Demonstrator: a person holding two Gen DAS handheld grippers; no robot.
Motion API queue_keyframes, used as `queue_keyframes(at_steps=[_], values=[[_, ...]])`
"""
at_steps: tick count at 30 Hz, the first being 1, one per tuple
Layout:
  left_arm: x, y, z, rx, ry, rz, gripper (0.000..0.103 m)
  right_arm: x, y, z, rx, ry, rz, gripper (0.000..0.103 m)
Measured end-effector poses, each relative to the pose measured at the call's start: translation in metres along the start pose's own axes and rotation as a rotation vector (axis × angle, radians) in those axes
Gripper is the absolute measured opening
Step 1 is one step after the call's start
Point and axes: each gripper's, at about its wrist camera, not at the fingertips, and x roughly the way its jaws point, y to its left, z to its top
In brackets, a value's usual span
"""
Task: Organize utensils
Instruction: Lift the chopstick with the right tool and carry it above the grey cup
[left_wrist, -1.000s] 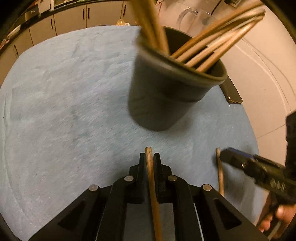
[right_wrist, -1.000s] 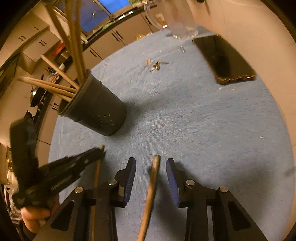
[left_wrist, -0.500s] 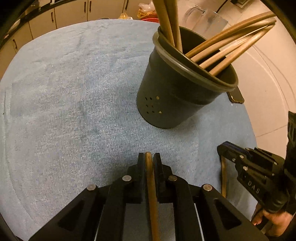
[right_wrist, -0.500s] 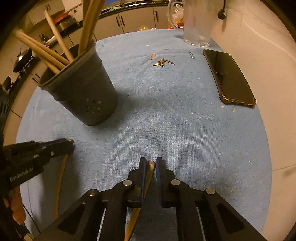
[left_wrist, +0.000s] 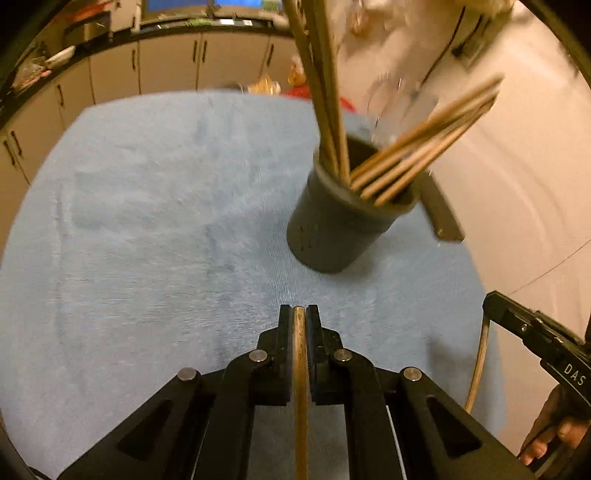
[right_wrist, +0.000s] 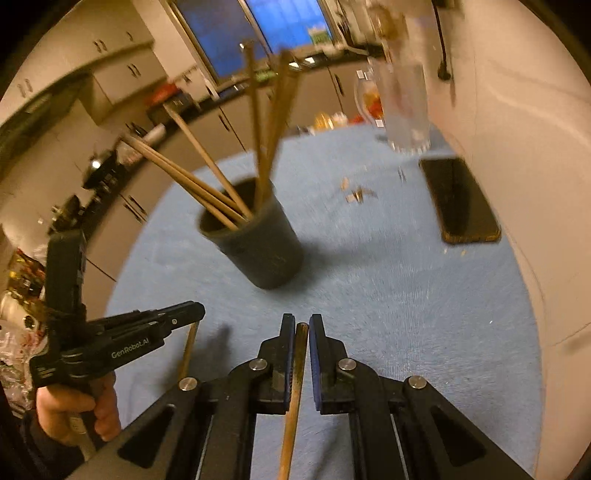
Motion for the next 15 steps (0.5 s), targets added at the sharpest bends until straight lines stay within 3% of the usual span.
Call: queue_keyframes(at_steps=[8, 15], values=[[-0.087, -0.006, -0.016, 0.022, -0.158, -0.004, 0.007, -0.066, 0.037, -0.001, -0.056, -0.134, 0.048, 0.008], [-0.123, -0.020, -0.024, 0.039, -0.262, -0.020, 0.007, -0.111, 0.060, -0.011, -0.112, -0.214, 0.068, 0.008]])
